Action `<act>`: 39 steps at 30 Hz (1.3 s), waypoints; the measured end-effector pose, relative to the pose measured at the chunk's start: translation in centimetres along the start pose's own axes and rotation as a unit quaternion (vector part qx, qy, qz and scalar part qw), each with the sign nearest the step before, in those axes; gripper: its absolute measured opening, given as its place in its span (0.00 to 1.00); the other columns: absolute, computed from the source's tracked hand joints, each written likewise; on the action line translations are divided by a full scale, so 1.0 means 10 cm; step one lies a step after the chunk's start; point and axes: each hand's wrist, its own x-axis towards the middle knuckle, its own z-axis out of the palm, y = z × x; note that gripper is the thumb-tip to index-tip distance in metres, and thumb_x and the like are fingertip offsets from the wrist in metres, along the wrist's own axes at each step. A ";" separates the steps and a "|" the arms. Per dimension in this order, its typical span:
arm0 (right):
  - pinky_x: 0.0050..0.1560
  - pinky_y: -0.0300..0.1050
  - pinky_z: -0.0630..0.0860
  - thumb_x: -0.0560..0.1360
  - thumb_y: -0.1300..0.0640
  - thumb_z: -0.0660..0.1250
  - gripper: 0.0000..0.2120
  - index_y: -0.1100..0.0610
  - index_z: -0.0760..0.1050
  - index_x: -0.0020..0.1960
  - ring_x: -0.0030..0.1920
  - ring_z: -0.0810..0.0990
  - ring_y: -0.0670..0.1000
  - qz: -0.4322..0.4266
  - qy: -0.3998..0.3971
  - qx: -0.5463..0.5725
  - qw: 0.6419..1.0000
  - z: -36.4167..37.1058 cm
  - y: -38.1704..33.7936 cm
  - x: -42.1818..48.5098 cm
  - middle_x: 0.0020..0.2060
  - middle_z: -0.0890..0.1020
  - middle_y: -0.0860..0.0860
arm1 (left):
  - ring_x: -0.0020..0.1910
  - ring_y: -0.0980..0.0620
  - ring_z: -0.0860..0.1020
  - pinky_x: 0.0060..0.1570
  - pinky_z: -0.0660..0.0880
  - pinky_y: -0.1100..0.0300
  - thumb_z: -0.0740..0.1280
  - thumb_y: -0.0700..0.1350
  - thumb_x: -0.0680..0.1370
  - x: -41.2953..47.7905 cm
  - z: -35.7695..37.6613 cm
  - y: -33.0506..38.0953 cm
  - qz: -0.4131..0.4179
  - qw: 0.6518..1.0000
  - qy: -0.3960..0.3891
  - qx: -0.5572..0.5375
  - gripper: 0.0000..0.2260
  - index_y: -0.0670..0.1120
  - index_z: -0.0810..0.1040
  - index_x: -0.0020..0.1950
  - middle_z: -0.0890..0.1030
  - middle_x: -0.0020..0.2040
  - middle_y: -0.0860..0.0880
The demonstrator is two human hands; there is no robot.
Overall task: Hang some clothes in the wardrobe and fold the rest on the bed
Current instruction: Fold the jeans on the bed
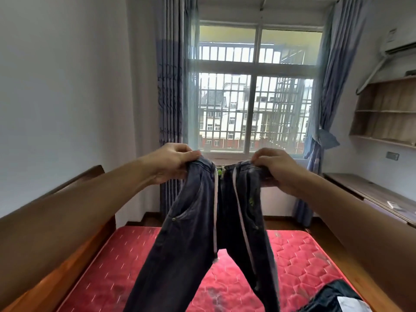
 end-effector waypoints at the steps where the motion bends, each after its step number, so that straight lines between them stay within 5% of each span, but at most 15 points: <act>1: 0.37 0.53 0.82 0.76 0.65 0.67 0.11 0.54 0.83 0.40 0.33 0.84 0.53 -0.005 -0.035 0.005 0.999 0.08 -0.06 -0.04 0.37 0.82 0.56 | 0.40 0.50 0.85 0.39 0.81 0.59 0.72 0.44 0.78 -0.02 0.13 0.04 0.011 1.000 -0.012 0.002 0.10 0.39 0.78 0.53 0.85 0.39 0.46; 6: 0.45 0.57 0.83 0.67 0.66 0.64 0.14 0.62 0.85 0.47 0.43 0.86 0.62 0.030 -0.158 0.045 0.986 0.20 -0.32 -0.19 0.42 0.83 0.61 | 0.46 0.51 0.85 0.46 0.82 0.59 0.69 0.40 0.80 -0.13 0.54 0.12 0.063 0.994 -0.057 0.071 0.11 0.34 0.79 0.57 0.85 0.45 0.44; 10: 0.53 0.58 0.83 0.74 0.74 0.59 0.16 0.66 0.81 0.55 0.51 0.85 0.66 0.023 -0.173 0.005 0.985 0.11 -0.36 -0.22 0.51 0.84 0.67 | 0.47 0.54 0.85 0.45 0.81 0.63 0.70 0.43 0.80 -0.18 0.61 0.14 0.088 0.990 -0.040 0.105 0.10 0.38 0.80 0.57 0.85 0.48 0.45; 13: 0.52 0.57 0.84 0.77 0.70 0.68 0.08 0.66 0.80 0.56 0.47 0.87 0.62 -0.035 -0.146 -0.082 0.985 0.14 -0.39 -0.26 0.46 0.85 0.66 | 0.50 0.53 0.84 0.47 0.81 0.62 0.78 0.49 0.72 -0.19 0.67 0.16 0.101 0.981 -0.058 0.153 0.18 0.44 0.79 0.58 0.85 0.50 0.46; 16: 0.41 0.50 0.85 0.76 0.67 0.72 0.05 0.61 0.79 0.51 0.36 0.86 0.55 -0.084 -0.105 -0.137 0.981 0.20 -0.35 -0.26 0.37 0.85 0.60 | 0.50 0.47 0.84 0.51 0.82 0.53 0.81 0.44 0.68 -0.13 0.75 0.10 0.132 0.958 -0.022 0.254 0.21 0.46 0.76 0.56 0.84 0.49 0.43; 19: 0.34 0.39 0.72 0.75 0.51 0.75 0.06 0.51 0.80 0.46 0.32 0.76 0.41 -0.163 -0.058 -0.339 0.925 0.11 -0.25 -0.14 0.31 0.78 0.43 | 0.51 0.41 0.82 0.53 0.81 0.44 0.76 0.37 0.71 -0.08 0.77 0.01 0.159 0.946 0.017 0.283 0.15 0.45 0.76 0.53 0.82 0.49 0.40; 21: 0.45 0.43 0.71 0.74 0.40 0.73 0.09 0.45 0.80 0.47 0.44 0.76 0.45 -0.123 -0.074 -0.474 0.869 -0.10 -0.11 -0.06 0.39 0.77 0.42 | 0.51 0.42 0.82 0.55 0.80 0.45 0.75 0.34 0.71 -0.05 0.67 -0.05 0.151 0.955 0.021 0.254 0.14 0.44 0.76 0.52 0.82 0.49 0.41; 24: 0.63 0.54 0.67 0.75 0.40 0.72 0.10 0.44 0.81 0.52 0.62 0.66 0.51 -0.045 -0.113 -0.561 0.819 -0.44 0.12 -0.02 0.54 0.75 0.46 | 0.51 0.46 0.82 0.55 0.81 0.51 0.75 0.30 0.71 0.00 0.45 -0.07 0.135 0.974 0.003 0.179 0.15 0.45 0.78 0.52 0.83 0.49 0.44; 26: 0.68 0.55 0.67 0.75 0.45 0.74 0.12 0.48 0.82 0.56 0.64 0.69 0.51 -0.059 -0.135 -0.512 0.846 -0.53 0.19 -0.02 0.59 0.75 0.49 | 0.48 0.50 0.83 0.50 0.80 0.56 0.74 0.29 0.71 0.02 0.33 -0.10 0.136 0.978 -0.020 0.154 0.16 0.47 0.78 0.50 0.83 0.49 0.44; 32: 0.60 0.52 0.76 0.74 0.54 0.76 0.09 0.56 0.83 0.52 0.51 0.82 0.53 -0.089 -0.193 -0.429 0.878 -0.27 0.50 -0.12 0.48 0.83 0.52 | 0.50 0.51 0.82 0.53 0.79 0.54 0.74 0.30 0.72 0.08 0.15 -0.26 0.144 0.980 -0.043 0.127 0.17 0.51 0.80 0.49 0.84 0.51 0.47; 36: 0.48 0.56 0.77 0.69 0.63 0.77 0.05 0.59 0.81 0.40 0.38 0.79 0.51 -0.122 -0.115 -0.247 0.955 -0.21 0.49 -0.07 0.34 0.80 0.52 | 0.50 0.51 0.81 0.51 0.79 0.56 0.74 0.34 0.74 0.05 -0.10 -0.26 0.175 0.938 -0.036 0.298 0.19 0.56 0.75 0.54 0.83 0.50 0.49; 39: 0.44 0.52 0.80 0.64 0.65 0.75 0.19 0.49 0.78 0.51 0.40 0.80 0.50 -0.143 -0.045 -0.041 0.988 -0.07 0.35 0.01 0.39 0.79 0.53 | 0.50 0.50 0.81 0.48 0.81 0.57 0.73 0.32 0.74 0.06 -0.29 -0.21 0.163 0.936 -0.008 0.311 0.27 0.59 0.70 0.62 0.81 0.54 0.47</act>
